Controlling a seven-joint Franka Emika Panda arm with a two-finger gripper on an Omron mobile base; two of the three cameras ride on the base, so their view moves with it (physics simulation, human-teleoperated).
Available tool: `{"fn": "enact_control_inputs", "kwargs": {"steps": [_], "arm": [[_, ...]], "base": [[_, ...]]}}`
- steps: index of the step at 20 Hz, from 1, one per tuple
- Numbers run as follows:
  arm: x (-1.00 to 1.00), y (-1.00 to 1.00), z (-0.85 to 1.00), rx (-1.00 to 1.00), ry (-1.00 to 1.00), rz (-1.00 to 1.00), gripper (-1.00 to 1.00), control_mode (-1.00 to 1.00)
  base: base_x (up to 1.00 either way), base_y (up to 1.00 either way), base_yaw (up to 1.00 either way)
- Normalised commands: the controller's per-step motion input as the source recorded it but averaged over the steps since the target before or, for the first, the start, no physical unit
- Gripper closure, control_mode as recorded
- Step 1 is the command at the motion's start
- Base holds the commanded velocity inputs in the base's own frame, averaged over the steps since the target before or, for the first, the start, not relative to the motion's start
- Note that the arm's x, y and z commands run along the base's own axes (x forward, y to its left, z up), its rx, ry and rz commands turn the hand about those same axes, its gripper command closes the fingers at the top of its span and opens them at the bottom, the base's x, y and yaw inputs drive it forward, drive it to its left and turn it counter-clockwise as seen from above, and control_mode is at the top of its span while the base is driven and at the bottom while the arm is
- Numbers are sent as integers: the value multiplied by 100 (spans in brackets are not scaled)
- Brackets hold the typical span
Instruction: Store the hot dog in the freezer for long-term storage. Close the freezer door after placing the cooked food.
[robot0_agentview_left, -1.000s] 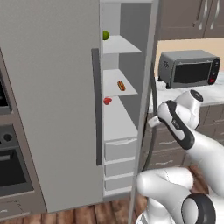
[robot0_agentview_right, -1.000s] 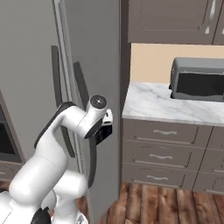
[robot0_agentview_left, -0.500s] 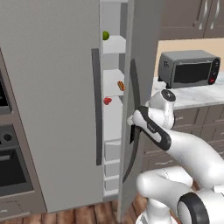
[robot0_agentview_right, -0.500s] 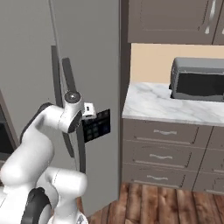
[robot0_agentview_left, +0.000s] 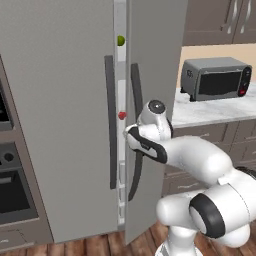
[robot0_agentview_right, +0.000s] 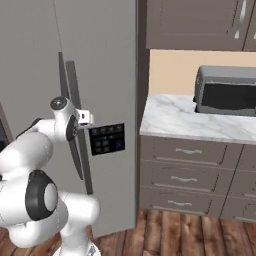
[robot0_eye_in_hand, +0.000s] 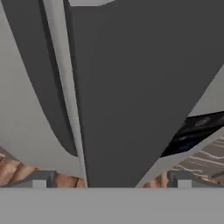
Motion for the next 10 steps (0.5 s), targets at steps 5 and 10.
{"fn": "enact_control_inputs", "kwargs": {"steps": [5, 10], "arm": [[19, 20, 8, -4, 2, -13, -100, -100], [-14, -2, 62, 4, 1, -3, -100, -100]], "base": [[0, 0, 0], [0, 0, 0]]}}
